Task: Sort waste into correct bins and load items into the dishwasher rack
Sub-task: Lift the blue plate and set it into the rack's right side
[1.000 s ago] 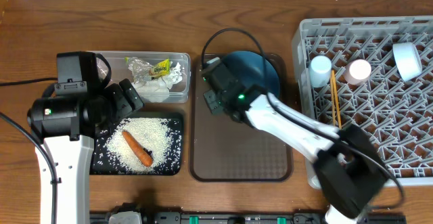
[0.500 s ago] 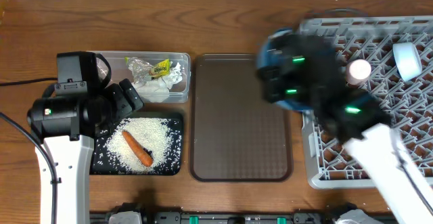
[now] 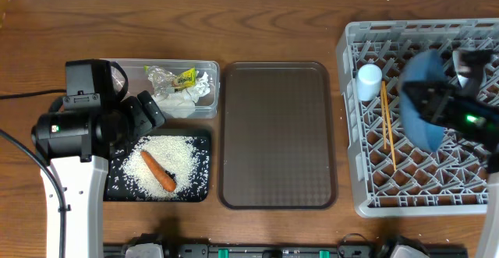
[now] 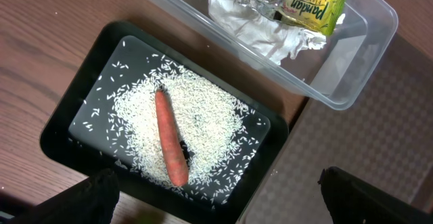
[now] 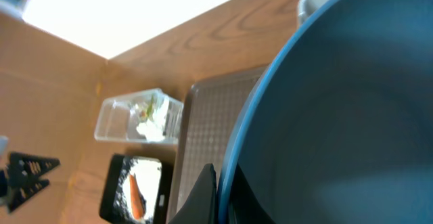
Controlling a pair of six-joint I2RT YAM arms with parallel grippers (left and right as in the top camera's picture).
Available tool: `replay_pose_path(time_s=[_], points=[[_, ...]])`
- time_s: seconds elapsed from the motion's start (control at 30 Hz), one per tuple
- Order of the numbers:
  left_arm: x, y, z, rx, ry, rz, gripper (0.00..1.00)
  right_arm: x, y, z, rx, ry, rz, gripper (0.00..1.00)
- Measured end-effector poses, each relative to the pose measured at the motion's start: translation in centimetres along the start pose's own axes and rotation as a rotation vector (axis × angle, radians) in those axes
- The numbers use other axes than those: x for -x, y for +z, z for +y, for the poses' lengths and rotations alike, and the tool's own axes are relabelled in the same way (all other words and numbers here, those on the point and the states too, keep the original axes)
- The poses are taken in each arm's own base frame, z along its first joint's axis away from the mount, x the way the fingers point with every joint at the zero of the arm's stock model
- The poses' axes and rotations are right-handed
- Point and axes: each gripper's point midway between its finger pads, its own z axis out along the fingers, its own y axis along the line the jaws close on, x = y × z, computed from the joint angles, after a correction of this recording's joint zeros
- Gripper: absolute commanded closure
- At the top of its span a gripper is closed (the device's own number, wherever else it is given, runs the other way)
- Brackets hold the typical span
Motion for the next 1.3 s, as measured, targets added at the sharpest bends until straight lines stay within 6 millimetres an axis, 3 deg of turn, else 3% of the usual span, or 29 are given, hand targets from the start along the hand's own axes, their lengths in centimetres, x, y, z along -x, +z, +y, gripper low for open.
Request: replay_pose_path(time_s=[0.3, 0.6, 0.8, 1.1, 1.3], points=[[0.0, 0.0, 0.0, 0.000, 0.000, 0.000, 0.02, 2.5, -2.5, -4.5, 0.149, 0.078, -0.111, 0.99], [0.0, 0.0, 0.0, 0.000, 0.000, 0.000, 0.02, 3.5, -2.7, -9.3, 0.362, 0.217, -0.176, 0.99], [0.0, 0.0, 0.0, 0.000, 0.000, 0.000, 0.02, 2.7, -1.9, -11.0, 0.422, 0.250, -0.191, 0.99], [0.0, 0.0, 0.0, 0.000, 0.000, 0.000, 0.02, 2.7, -4.0, -13.3, 0.386, 0.295, -0.273, 0.99], [0.0, 0.0, 0.0, 0.000, 0.000, 0.000, 0.02, 2.5, -5.8, -15.7, 0.309, 0.375, -0.315, 0.85]])
